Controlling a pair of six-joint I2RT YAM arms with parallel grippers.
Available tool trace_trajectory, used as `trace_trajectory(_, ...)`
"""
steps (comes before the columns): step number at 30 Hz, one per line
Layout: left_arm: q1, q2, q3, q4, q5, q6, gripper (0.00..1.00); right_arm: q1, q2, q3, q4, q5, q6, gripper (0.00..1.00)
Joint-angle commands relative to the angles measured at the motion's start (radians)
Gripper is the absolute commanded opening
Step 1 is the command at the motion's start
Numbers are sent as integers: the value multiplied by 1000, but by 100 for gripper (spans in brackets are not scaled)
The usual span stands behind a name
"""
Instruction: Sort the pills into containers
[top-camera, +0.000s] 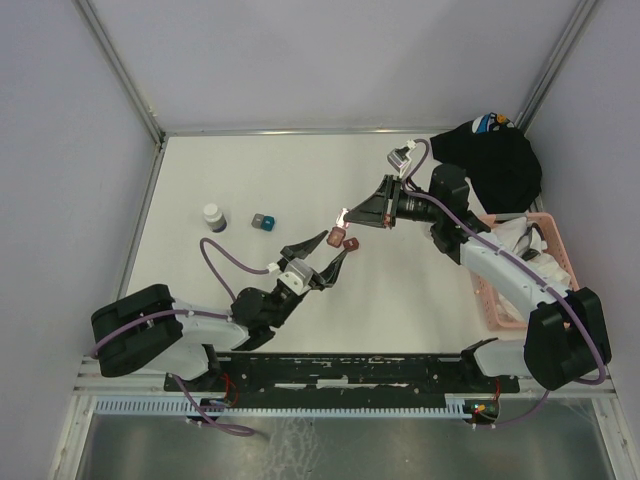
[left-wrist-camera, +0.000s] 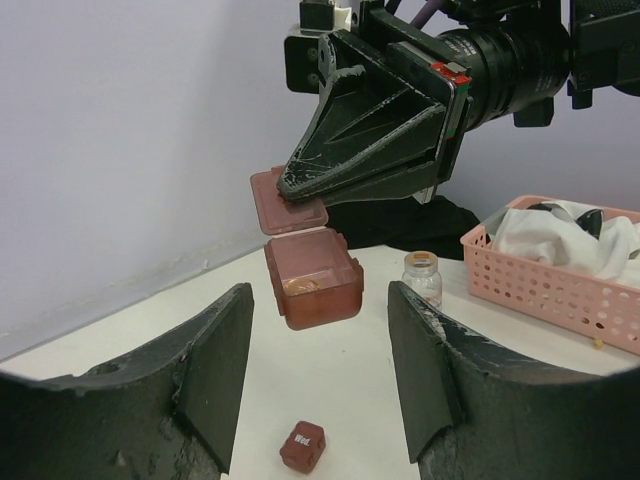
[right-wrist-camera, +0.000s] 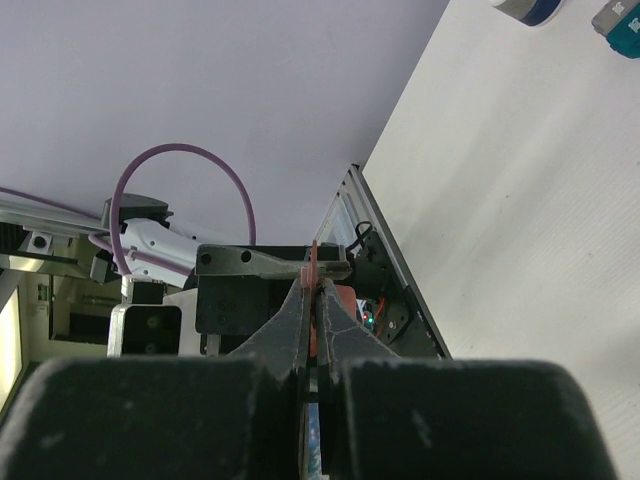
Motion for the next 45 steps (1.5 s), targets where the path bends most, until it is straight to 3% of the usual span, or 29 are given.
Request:
trace_trajectory(1, 3, -17, 1, 195, -41, -6, 62, 10, -7, 6, 17, 25, 1, 2)
trace_trajectory(15, 3, 1, 15, 195, -88, -17, 58, 21, 0, 17, -23, 33, -24, 2)
trace_trajectory(28, 3, -13, 0, 195, -100, -17, 33, 24, 1, 20, -26, 29, -29, 2)
trace_trajectory(32, 3, -18, -4, 195, -104, -16, 21, 24, -1, 25, -17, 16, -32, 5)
trace_trajectory(34, 3, -19, -7, 195, -105, -13, 16, 24, -1, 26, -10, 8, -33, 9)
trace_trajectory(41, 3, -39, -27, 195, -104, -11, 5, 24, -2, 51, -11, -37, -79, 40)
trace_trajectory(45, 3, -58, -45, 195, -92, -11, 3, 22, -14, 80, -56, -61, -141, 48)
